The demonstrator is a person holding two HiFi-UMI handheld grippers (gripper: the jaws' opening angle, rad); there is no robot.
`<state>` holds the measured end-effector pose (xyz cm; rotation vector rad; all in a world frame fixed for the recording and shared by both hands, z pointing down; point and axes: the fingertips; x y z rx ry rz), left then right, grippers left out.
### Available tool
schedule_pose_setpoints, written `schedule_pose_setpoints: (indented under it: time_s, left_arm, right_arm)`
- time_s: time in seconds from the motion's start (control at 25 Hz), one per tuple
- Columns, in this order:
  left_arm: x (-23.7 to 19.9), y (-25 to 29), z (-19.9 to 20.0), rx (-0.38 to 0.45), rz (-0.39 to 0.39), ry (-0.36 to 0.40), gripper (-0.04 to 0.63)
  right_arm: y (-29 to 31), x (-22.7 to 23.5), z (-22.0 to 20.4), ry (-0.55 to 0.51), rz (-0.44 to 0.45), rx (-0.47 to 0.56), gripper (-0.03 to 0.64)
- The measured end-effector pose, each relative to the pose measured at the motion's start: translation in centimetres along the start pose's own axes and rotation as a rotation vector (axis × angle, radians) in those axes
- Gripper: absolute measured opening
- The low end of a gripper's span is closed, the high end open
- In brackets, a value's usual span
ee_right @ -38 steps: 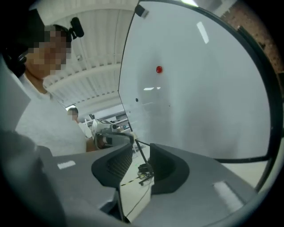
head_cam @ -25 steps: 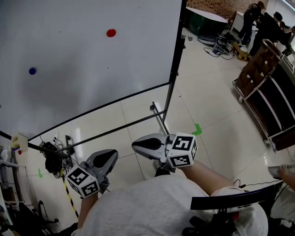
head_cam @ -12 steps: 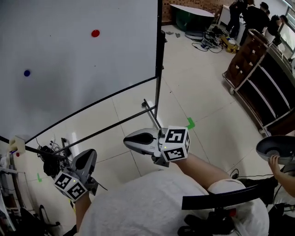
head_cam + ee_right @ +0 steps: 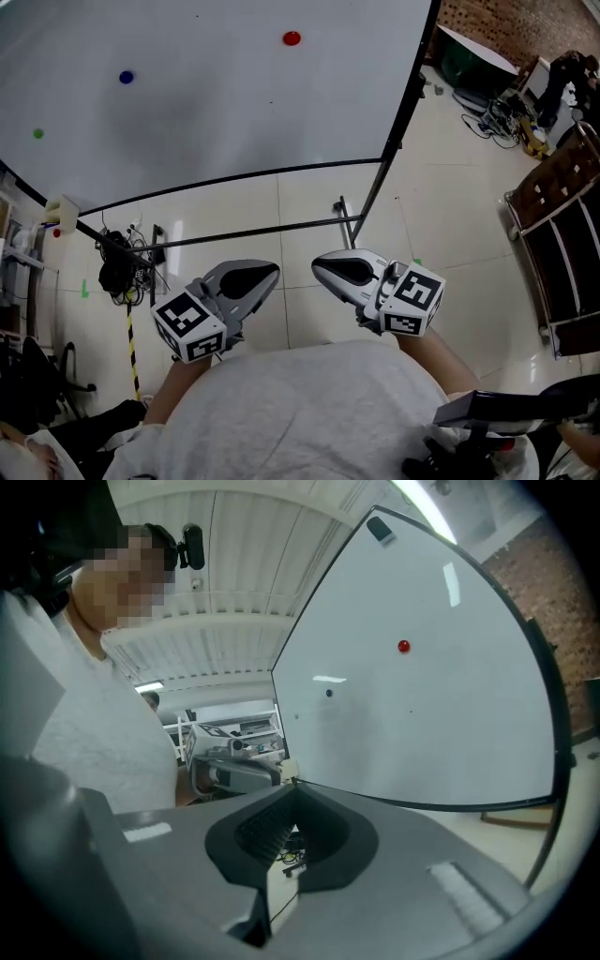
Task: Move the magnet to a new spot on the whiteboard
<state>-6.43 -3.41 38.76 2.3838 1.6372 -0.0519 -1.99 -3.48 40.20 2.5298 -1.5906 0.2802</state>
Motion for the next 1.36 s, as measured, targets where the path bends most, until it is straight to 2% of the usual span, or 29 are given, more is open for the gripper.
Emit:
schedule_pose_setpoints:
  time_s: [0.24, 0.52, 1.0, 1.36]
  left_arm:
    - [0.0, -0.2, 0.0, 0.017, 0.003, -0.031, -0.018]
    - [0.7, 0.7, -0.6, -0.013, -0.023, -0.041, -0.018]
    - [0.3, -0.7, -2.4, -0.01, 0.009, -0.118, -0.018]
    - [1.4, -0.4, -2.3, 0.002, -0.021, -0.123, -0.018]
  right_arm:
    - [-0.1, -0.1, -0.9, -0.002, 0.005, -0.043, 0.002]
    - [-0.6, 0.7, -1.0, -0.01, -0.019, -0.063, 0.002]
    - [-0.1, 0.1, -2.4, 0.031, -0.016, -0.078, 0.002]
    - [-0.8, -0.6, -2.5, 0.029, -0.016, -0.082, 0.002]
Point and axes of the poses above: the fingertips, and each gripper's own axes: y forward along the fingers, x to its right, z out of its top, and after that the axes turned 1 degree about x, right-handed
